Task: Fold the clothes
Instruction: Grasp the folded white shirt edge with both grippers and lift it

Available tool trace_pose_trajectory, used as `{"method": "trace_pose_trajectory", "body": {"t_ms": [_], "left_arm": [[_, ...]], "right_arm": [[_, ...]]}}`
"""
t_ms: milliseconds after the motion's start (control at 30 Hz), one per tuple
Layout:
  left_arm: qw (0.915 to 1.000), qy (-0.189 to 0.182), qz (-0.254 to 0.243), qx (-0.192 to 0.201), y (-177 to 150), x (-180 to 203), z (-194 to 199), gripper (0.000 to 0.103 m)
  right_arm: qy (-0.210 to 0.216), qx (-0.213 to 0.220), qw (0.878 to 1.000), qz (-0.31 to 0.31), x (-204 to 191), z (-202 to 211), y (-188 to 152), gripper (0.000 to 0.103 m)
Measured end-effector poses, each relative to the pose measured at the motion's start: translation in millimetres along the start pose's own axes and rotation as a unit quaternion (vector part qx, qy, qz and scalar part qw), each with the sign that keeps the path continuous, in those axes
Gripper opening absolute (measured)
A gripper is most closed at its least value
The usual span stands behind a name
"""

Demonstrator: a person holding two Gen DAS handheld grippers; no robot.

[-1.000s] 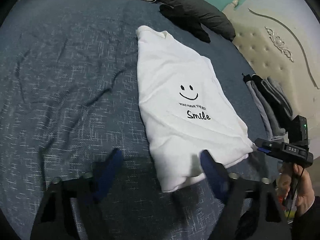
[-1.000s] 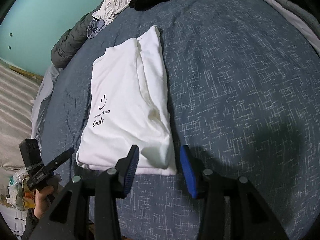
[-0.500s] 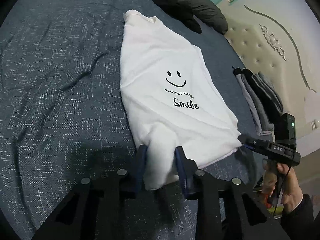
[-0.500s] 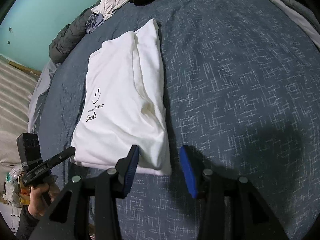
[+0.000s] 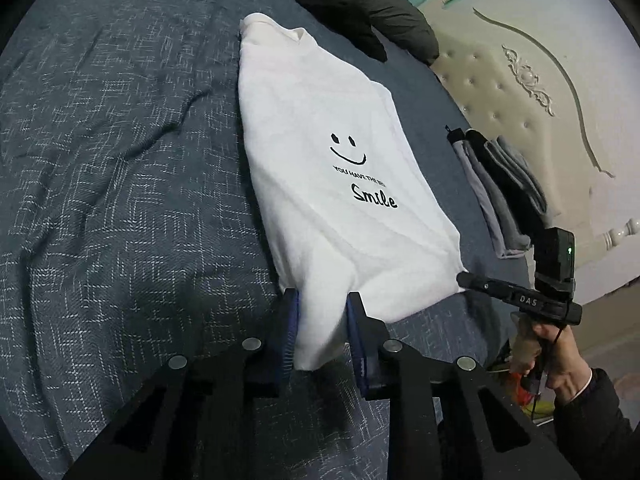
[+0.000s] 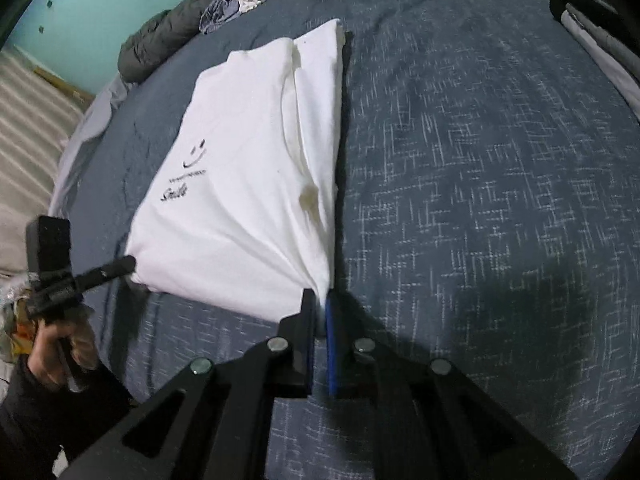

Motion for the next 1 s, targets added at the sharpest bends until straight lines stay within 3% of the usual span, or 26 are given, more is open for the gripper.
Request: {"method": "trace_pose_trajectory", "body": {"t_ms": [133,300,367,433,500,567,733,867,1000], "left_arm": [[1.0,-0.002,-0.001,-0.003,2,0,1,0.026],[1.0,-0.005,0.006,-0.006,4,-2,3,0.03],[0.9999,-0.002,0.014,-0.002,10,-4,6,0.036],[0.9998,0.003,0.019,0.005,14,-7,10,0.041],[0.9996,0.004,0.027,0.003,16,-11,8,0.058],[0.9994,-0.003,0.032,-0.009,14,-12,0,0.058],[0.9976,-0.032,0.056,-0.026,6,-16,-17,0.058],[0.9952,-0.05,0.082,-0.02,2,-21,-26,0.058],[0.9955,-0.055,0.073,-0.027,4,-15,-28,0.057]], "right_arm": [[-0.007,0.003,1.0,0.002,2,-2,3,0.004],[0.016,0.005,1.0,-0.022,0,5,11,0.01],[0.021,0.012,0.999,-0.03,0,9,19,0.022],[0.022,0.024,0.999,-0.04,0,12,29,0.051],[0.035,0.019,0.997,-0.059,-1,9,36,0.052],[0.05,-0.002,0.995,-0.081,-2,-2,39,0.055],[0.025,-0.043,0.996,-0.069,-8,-26,28,0.056],[0.024,-0.056,0.996,-0.063,-11,-30,21,0.056],[0.01,-0.06,0.997,-0.052,-15,-33,17,0.056]]}}
Point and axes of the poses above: each gripper's, at about its wrist camera, not at the fingertips, and z roughly against the way its jaws point, x to its right, y to its top, the point moved 6 cm from there along -z, roughly the way its jaws point, and after that the axes turned 15 degrees about -z, right-handed, at the moved point
